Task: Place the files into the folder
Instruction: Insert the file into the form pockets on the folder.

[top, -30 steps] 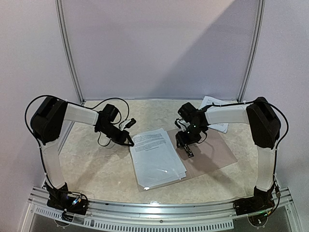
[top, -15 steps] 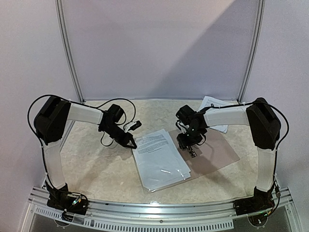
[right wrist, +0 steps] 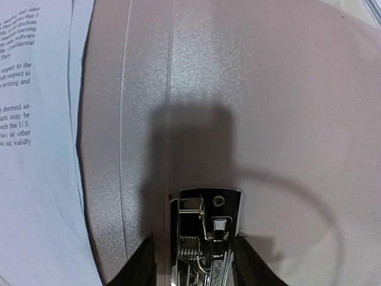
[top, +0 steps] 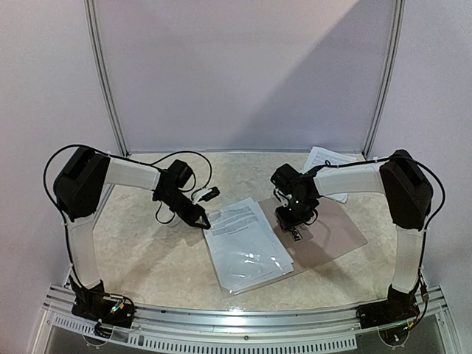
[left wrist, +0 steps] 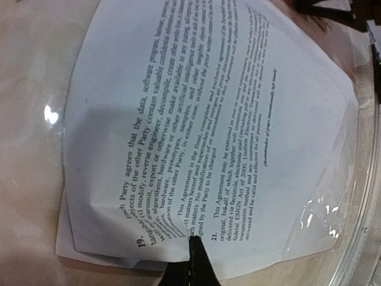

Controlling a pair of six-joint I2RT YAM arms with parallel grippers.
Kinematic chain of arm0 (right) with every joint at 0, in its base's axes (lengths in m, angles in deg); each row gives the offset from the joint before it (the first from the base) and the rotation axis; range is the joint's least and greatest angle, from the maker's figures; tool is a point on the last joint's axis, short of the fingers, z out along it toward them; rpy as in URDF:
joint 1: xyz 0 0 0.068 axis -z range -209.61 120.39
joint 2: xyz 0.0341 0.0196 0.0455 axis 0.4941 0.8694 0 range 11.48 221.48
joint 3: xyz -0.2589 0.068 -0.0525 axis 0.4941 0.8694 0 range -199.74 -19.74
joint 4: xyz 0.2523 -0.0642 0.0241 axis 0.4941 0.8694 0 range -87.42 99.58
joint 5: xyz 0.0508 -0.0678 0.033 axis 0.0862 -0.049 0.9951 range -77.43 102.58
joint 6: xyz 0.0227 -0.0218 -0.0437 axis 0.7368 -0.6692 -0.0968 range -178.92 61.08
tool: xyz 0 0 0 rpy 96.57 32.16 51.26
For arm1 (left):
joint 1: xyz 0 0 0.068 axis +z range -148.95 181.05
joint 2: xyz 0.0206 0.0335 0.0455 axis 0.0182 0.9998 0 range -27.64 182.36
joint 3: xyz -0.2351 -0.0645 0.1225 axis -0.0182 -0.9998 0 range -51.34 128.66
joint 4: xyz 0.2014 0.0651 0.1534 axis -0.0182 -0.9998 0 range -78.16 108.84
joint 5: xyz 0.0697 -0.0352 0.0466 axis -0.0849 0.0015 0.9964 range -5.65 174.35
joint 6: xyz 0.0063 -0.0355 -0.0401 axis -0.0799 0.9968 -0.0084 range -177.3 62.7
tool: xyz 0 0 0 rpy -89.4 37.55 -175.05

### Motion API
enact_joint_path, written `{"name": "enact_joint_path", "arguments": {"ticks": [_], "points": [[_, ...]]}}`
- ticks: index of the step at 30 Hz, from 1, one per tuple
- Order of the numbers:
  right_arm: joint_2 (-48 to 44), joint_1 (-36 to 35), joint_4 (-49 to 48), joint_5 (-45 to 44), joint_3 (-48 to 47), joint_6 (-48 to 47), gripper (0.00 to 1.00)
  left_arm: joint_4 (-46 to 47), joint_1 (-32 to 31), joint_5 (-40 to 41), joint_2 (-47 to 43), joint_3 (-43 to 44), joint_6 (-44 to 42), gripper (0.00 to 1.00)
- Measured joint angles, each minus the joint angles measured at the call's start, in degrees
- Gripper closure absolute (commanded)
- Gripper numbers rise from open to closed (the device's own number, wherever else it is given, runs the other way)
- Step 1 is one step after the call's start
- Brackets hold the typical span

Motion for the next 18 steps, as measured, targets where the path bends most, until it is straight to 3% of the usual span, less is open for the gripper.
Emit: {"name": "enact_joint_path", "arguments": {"ticks": [7,18], "points": [[-0.3,0.1,-1.4,-0.2,0.7,1.5,0.72,-1.7,-0.6,-0.2,1.8,2.6,-2.2,1.00],[0.5,0.5,-2.7,-1.6,0.0,3.8,0.74,-4.3,-1.2,0.4,2.7,4.7,-5.8,1.00]]}}
